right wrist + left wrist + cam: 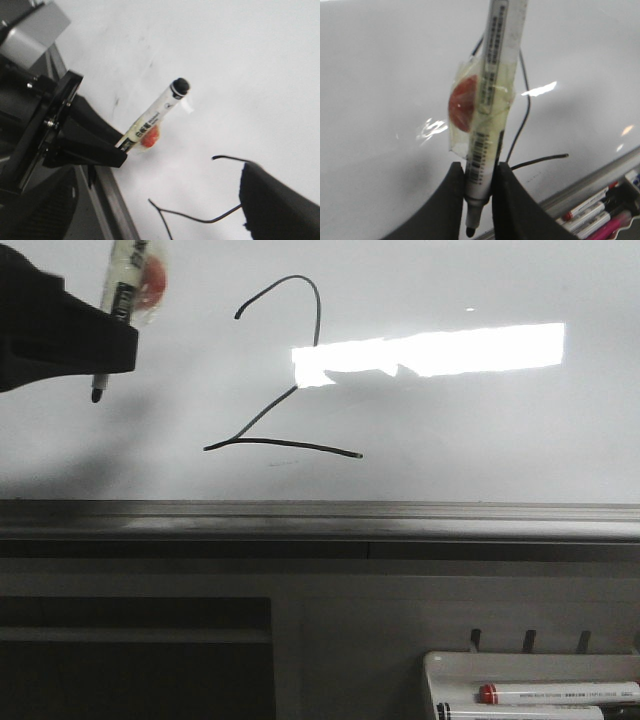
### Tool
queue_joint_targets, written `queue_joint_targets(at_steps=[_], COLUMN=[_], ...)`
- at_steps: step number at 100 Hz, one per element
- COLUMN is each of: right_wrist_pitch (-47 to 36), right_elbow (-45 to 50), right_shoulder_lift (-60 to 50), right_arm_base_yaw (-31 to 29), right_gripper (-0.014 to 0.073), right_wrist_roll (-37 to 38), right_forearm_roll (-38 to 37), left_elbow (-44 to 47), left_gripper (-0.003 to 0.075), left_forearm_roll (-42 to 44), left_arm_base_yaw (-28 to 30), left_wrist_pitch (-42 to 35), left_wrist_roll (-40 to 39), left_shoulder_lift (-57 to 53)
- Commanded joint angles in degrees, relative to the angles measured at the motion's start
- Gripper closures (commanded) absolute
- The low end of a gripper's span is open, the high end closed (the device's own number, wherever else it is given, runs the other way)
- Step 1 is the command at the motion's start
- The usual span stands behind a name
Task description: Write number 2 on whiteboard
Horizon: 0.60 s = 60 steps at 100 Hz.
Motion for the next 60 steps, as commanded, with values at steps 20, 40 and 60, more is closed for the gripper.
queue_joint_targets(at_steps=[20,40,60], right_wrist_pitch=[-3.10,-0.30,0.33], right_elbow=[-2.03,-1.84,-1.84], right_shoulder_lift=[-3.23,-3.23,-3.23], right_arm_base_yaw=[-1.26,-1.26,-1.26], right_gripper=[0.0029,0.0029,0.0029], right_wrist_roll=[-0.09,-0.09,-0.09], right_forearm_roll=[0.43,0.83,0.83], left_elbow=[-1.99,-1.99,-1.99], left_gripper=[0.0741,0.0741,0.0741], left_forearm_roll=[-16.93,-19.28,-21.38], left_arm_base_yaw=[-0.18,-0.18,-0.18], left_wrist_pitch=[-2.98,-3.10,-7.48], left_wrist_roll=[-0.58,-0.58,-0.58], left_shoulder_lift=[5.09,7.36,7.36])
